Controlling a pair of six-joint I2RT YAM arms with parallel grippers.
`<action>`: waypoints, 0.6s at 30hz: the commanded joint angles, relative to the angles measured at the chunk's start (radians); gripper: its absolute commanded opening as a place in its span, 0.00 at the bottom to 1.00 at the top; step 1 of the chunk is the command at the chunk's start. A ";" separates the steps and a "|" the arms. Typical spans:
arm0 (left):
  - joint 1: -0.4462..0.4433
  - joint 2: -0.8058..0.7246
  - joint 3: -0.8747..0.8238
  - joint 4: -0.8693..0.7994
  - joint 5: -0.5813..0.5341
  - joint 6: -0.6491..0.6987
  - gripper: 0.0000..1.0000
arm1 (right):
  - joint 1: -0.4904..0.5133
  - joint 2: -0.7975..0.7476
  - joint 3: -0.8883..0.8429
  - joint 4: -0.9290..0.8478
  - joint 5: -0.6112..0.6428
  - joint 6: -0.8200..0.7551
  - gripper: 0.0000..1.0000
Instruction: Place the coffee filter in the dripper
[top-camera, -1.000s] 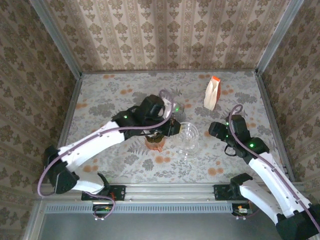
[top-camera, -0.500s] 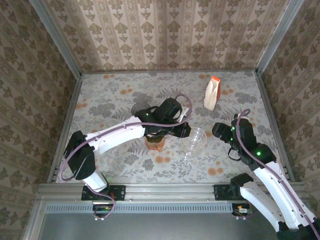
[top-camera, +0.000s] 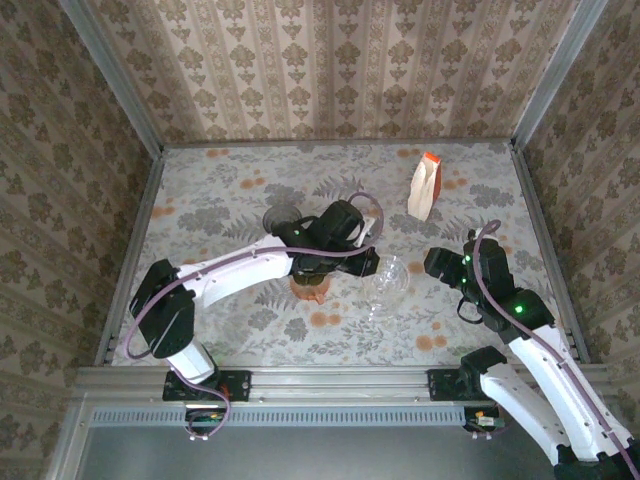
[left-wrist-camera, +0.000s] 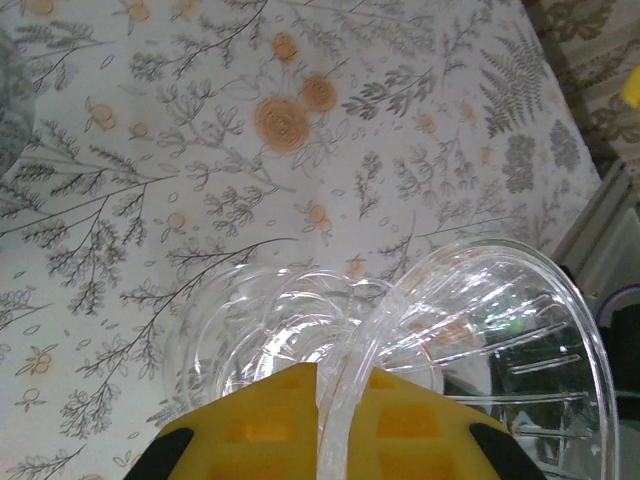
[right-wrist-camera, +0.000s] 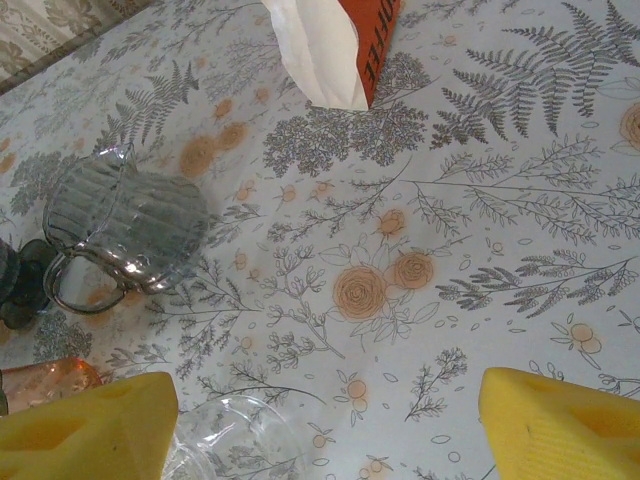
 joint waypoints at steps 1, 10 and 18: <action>0.013 -0.034 -0.023 0.039 -0.008 -0.021 0.00 | -0.004 -0.010 0.004 -0.018 -0.014 -0.013 0.80; 0.018 -0.046 -0.051 0.077 0.005 -0.040 0.32 | -0.003 -0.011 0.004 -0.018 -0.018 -0.013 0.81; 0.018 -0.086 -0.036 0.089 -0.014 -0.049 0.63 | -0.003 -0.016 0.005 -0.014 -0.026 -0.013 0.82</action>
